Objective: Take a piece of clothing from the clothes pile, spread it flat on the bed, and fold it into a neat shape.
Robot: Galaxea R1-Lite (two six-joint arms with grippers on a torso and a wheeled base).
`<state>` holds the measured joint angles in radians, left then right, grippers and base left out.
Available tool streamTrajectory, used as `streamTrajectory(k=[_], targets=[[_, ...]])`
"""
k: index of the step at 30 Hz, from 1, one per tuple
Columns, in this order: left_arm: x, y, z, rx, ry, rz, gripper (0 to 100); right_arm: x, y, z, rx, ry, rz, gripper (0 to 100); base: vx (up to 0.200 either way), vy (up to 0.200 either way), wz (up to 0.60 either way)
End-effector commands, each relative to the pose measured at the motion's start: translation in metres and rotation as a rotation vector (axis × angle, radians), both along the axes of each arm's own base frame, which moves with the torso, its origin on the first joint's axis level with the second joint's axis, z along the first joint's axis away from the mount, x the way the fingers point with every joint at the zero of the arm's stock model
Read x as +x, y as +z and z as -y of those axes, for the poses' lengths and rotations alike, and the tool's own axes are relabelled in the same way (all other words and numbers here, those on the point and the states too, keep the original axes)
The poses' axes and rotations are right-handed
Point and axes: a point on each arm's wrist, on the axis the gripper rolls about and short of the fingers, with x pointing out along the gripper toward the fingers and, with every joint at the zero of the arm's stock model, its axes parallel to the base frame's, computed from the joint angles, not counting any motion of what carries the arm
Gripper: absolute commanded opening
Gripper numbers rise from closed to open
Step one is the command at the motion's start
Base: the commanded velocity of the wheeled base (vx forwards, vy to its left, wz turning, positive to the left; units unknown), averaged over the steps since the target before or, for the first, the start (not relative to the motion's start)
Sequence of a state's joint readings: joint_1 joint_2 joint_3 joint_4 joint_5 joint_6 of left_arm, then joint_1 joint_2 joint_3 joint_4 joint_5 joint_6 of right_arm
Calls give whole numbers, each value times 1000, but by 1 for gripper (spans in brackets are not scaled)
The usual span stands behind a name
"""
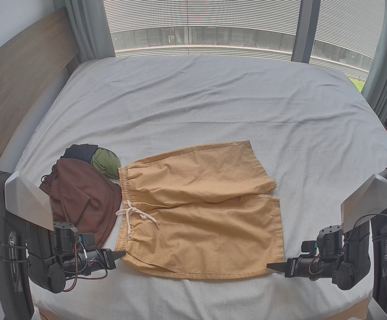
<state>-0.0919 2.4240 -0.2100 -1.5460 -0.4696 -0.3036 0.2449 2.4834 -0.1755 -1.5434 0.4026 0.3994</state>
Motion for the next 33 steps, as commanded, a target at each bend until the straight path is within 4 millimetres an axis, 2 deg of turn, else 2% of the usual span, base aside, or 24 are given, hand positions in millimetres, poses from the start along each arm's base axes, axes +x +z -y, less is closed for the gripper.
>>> streamTrajectory(k=[1,11,16,19,30,33], targets=[[0,0,0,0,0,-1,0,0,-1,0,-1,-1,-1,0,0,0,0],[0,0,0,0,0,1,0,-1,1,2,-1,-9,-2,0,0,0,0],[-6,8,3,-8,-12,1,0,-8,12,4,-7,-9,7,0,0,0,0],[-19,15,5,-27,-16,-31,0,-10,22,5,-3,-12,31,0,0,0,0],[-39,22,4,-25,-42,-78,0,-27,23,14,-37,-7,-13,0,0,0,0],[-50,21,9,-15,-73,-112,0,-34,29,15,-40,-2,-18,0,0,0,0]])
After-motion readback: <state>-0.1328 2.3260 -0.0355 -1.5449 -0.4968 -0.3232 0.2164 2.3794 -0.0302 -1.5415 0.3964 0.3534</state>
